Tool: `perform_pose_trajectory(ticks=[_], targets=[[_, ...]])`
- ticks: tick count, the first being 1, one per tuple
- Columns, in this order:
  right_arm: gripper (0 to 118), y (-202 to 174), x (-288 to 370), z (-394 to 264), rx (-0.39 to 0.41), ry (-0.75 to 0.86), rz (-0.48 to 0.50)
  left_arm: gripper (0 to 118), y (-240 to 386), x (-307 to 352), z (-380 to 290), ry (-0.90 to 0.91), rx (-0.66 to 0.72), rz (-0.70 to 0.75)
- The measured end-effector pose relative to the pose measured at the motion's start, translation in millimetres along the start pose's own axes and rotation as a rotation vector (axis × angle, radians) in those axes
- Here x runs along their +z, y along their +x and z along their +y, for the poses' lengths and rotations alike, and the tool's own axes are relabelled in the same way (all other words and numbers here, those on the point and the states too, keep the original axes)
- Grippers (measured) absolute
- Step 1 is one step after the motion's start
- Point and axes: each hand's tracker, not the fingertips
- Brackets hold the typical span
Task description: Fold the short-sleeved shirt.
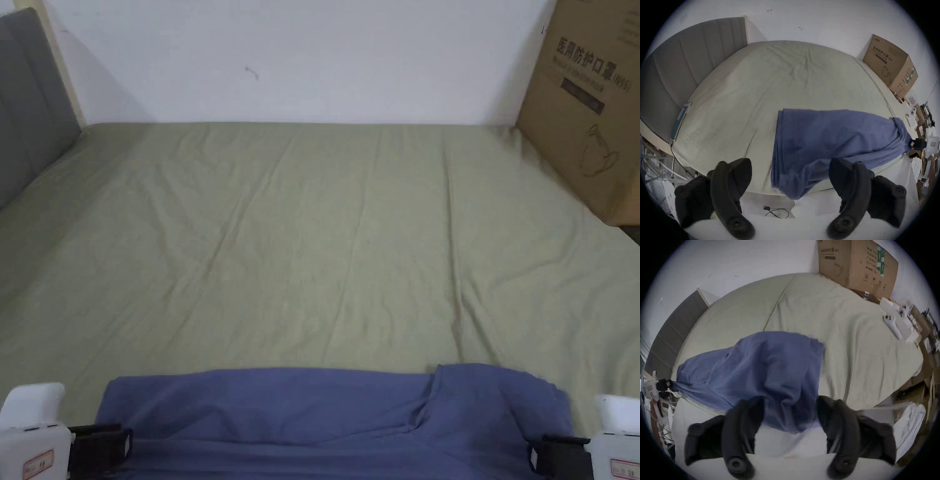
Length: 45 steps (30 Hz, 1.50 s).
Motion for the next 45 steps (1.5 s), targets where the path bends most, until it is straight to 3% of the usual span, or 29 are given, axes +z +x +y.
perform_pose_trajectory(ticks=[4,6,7,8,9,10,13,16,17,19,20,21,22,23,24,32,34,35,36,37,40,42,43,45], targets=[[75,-9.9,14.6,18.7,-0.017,0.066,0.026,100,-0.4,15.5,11.3,0.046,0.084,-0.076],[70,-23.1,20.0,29.9,0.008,0.135,0.048,93,4.9,23.0,17.2,0.07,0.096,-0.128],[59,-31.5,20.9,34.8,0.031,0.15,0.049,73,7.0,26.0,19.6,0.086,0.097,-0.144],[43,-42.4,22.2,39.3,0.065,0.166,0.043,46,9.2,28.0,22.1,0.092,0.096,-0.154],[17,-54.7,20.8,42.3,0.094,0.184,0.028,11,11.2,28.7,24.5,0.089,0.094,-0.157],[0,-65.7,18.4,44.2,0.112,0.192,0.02,0,18.5,30.9,24.4,0.088,0.088,-0.164],[0,-99.4,8.7,42.8,0.1,0.182,0.099,0,21.5,24.1,21.0,0.074,0.091,-0.166],[0,-133.1,-1.5,36.5,0.119,0.167,0.137,0,11.8,19.1,11.7,0.088,0.178,-0.21],[0,-147.0,-5.7,33.1,0.139,0.152,0.155,2,4.5,18.9,8.4,0.099,0.201,-0.223],[0,-165.3,-12.1,28.5,0.174,0.118,0.186,31,-10.0,15.6,2.6,0.117,0.225,-0.231],[0,-172.3,-17.2,27.7,0.197,0.092,0.212,39,-18.4,14.4,1.0,0.113,0.258,-0.248],[0,-179.6,-21.2,25.4,0.217,0.074,0.23,39,-27.4,11.8,-0.8,0.094,0.297,-0.25],[0,-186.9,-24.5,22.7,0.231,0.061,0.233,77,-36.5,7.6,-2.3,0.08,0.342,-0.272],[0,-192.6,-26.7,20.7,0.234,0.059,0.225,99,-41.8,3.5,-3.1,0.073,0.377,-0.3],[0,-196.1,-28.7,20.4,0.236,0.054,0.226,110,-47.1,0.4,-6.2,0.078,0.414,-0.321],[0,-216.9,-34.7,26.8,0.239,0.026,0.25,112,-54.5,-55.3,-24.2,-0.031,0.607,-0.519],[0,-219.3,-35.4,28.9,0.241,0.022,0.251,111,-53.0,-61.7,-29.7,0.01,0.649,-0.555],[0,-220.2,-35.6,29.4,0.24,0.02,0.254,105,-56.9,-63.5,-29.6,0.029,0.689,-0.565],[0,-221.0,-36.2,30.2,0.24,0.017,0.255,80,-60.4,-64.8,-30.1,0.035,0.743,-0.591],[0,-221.8,-36.5,30.4,0.24,0.014,0.254,5,-65.2,-66.7,-32.0,0.055,0.788,-0.635],[0,-223.7,-37.7,28.8,0.246,0.005,0.246,7,-57.5,-91.3,-28.4,0.095,0.921,-0.733],[0,-223.5,-38.0,27.7,0.254,-0.006,0.242,7,-52.4,-86.3,-33.9,-0.014,0.809,-0.624],[0,-222.6,-37.8,27.0,0.257,-0.008,0.241,7,-56.6,-84.0,-32.6,0.023,0.784,-0.61],[0,-221.1,-37.9,26.5,0.258,-0.01,0.24,7,-60.8,-77.0,-28.4,0.042,0.812,-0.639]])
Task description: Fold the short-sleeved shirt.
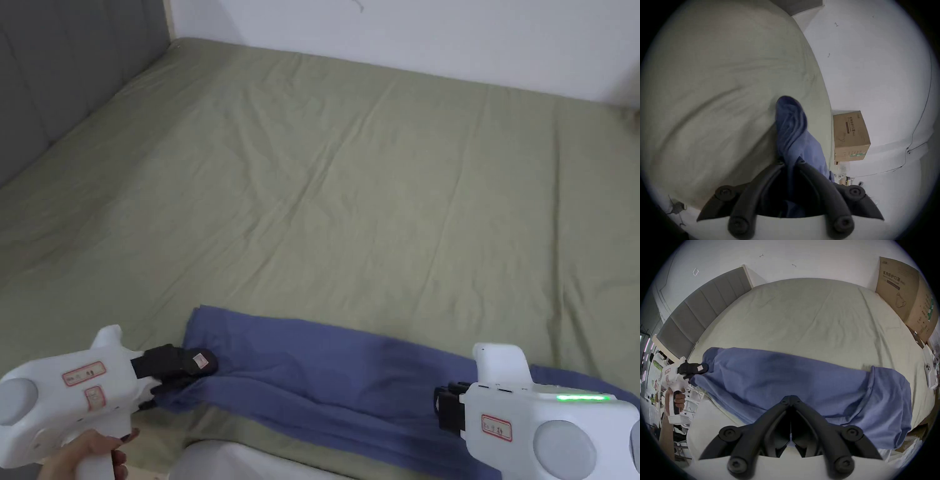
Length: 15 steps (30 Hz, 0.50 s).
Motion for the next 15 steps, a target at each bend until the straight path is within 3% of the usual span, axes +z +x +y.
perform_pose_trajectory(ticks=[2,9,15], targets=[[0,3.0,-0.1,-0.3,-0.009,-0.004,0.0,7,2.5,12.7,10.2,0.015,-0.073,0.092],[0,13.7,0.2,-6.9,-0.041,-0.017,0.007,7,9.2,47.7,33.2,0.069,-0.104,0.125],[0,26.9,0.6,-15.8,-0.096,-0.024,0.026,7,35.5,43.4,23.7,0.058,-0.241,0.255]])
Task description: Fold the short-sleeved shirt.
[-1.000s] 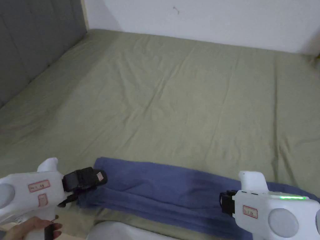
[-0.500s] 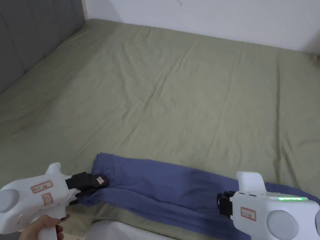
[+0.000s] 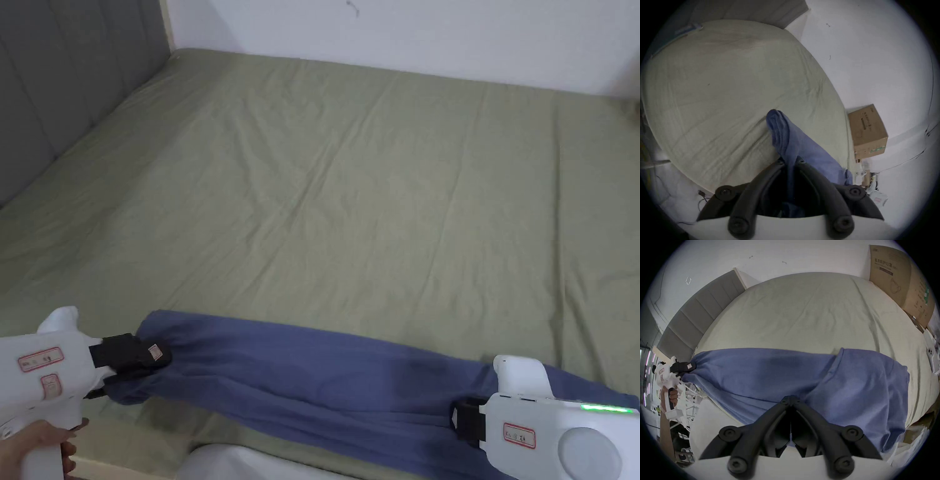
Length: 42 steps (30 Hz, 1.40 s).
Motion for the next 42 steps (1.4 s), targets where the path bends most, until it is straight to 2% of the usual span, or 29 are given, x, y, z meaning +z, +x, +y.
perform_pose_trajectory(ticks=[2,4,8,12,17,20,21,23,24,25,27,28,30,31,33,34,37,42], targets=[[0,4.6,2.7,-1.3,-0.013,0.003,0.003,7,18.7,3.6,-2.1,0.01,-0.005,-0.008],[0,9.4,7.0,-1.9,-0.022,0.011,0.001,7,46.8,9.2,-0.1,0.037,-0.096,-0.005],[0,23.0,18.2,-2.2,-0.044,0.037,-0.011,7,129.9,15.8,-14.2,0.059,-0.38,0.014],[0,42.0,31.6,-4.5,-0.09,0.073,-0.012,7,206.5,-0.2,-48.6,-0.002,-0.607,-0.095],[0,68.1,47.7,-12.2,-0.144,0.103,-0.034,8,264.5,-60.2,-109.0,-0.159,-0.738,-0.222],[0,85.9,56.2,-20.2,-0.181,0.115,-0.056,21,278.7,-101.2,-146.2,-0.272,-0.773,-0.262],[0,91.2,58.0,-22.7,-0.195,0.116,-0.065,21,279.2,-113.8,-155.3,-0.309,-0.768,-0.275],[0,102.3,60.3,-27.7,-0.225,0.111,-0.072,80,278.6,-141.3,-171.2,-0.407,-0.75,-0.241],[0,106.6,61.4,-29.9,-0.239,0.107,-0.074,98,275.3,-150.6,-175.8,-0.391,-0.72,-0.209],[0,109.2,62.9,-32.3,-0.25,0.113,-0.076,102,271.1,-154.5,-176.4,-0.39,-0.699,-0.203],[0,112.8,65.5,-35.4,-0.258,0.113,-0.076,99,267.3,-149.0,-166.3,-0.4,-0.627,-0.189],[0,113.5,65.4,-36.2,-0.259,0.113,-0.077,98,264.4,-143.1,-159.9,-0.395,-0.596,-0.231],[0,113.2,65.2,-36.7,-0.252,0.113,-0.086,89,258.3,-126.1,-142.5,-0.369,-0.549,-0.286],[0,113.0,65.2,-36.7,-0.247,0.111,-0.088,66,256.0,-115.8,-133.5,-0.339,-0.523,-0.305],[0,111.3,64.9,-36.9,-0.242,0.114,-0.09,6,249.8,-103.0,-117.4,-0.275,-0.497,-0.301],[0,110.8,64.8,-36.7,-0.242,0.117,-0.087,0,245.3,-102.2,-111.6,-0.243,-0.528,-0.228],[0,108.3,63.9,-36.1,-0.249,0.125,-0.067,0,233.5,-109.2,-106.9,-0.26,-0.533,-0.13],[0,106.2,62.3,-35.8,-0.245,0.125,-0.055,0,229.6,-136.2,-137.4,-0.401,-0.504,-0.143]])
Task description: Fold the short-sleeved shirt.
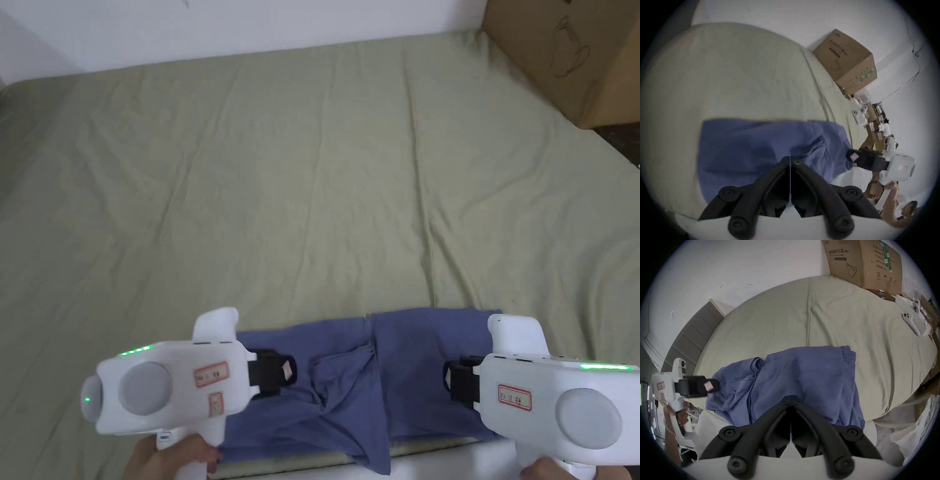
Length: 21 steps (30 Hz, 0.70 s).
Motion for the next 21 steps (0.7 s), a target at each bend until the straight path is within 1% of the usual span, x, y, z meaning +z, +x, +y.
perform_pose_trajectory(ticks=[4,7,9,11,15,17,19,21], targets=[[0,0.8,1.8,-1.7,-0.002,-0.006,0.001,0,17.1,-31.9,-12.2,-0.057,-0.054,0.017],[0,3.2,4.6,-3.5,-0.003,-0.007,-0.002,0,20.8,-37.5,-11.9,-0.053,-0.034,0.024],[0,4.8,5.4,-4.2,-0.005,-0.006,-0.007,0,20.2,-33.4,-9.8,-0.045,0.012,-0.039],[0,7.2,5.4,-4.5,-0.013,-0.007,-0.01,0,26.7,-34.4,-10.1,-0.057,0.027,-0.099],[0,7.5,5.7,-5.2,-0.028,-0.006,-0.006,0,50.5,-45.3,-23.0,-0.108,-0.07,-0.124],[0,6.4,5.7,-5.4,-0.025,-0.008,-0.006,0,62.1,-53.0,-32.4,-0.139,-0.097,-0.127],[0,5.6,5.6,-5.1,-0.019,-0.01,-0.006,0,72.1,-60.1,-41.4,-0.174,-0.159,-0.139],[0,5.0,5.5,-4.8,-0.014,-0.013,-0.005,0,76.1,-66.0,-48.7,-0.219,-0.171,-0.159]])
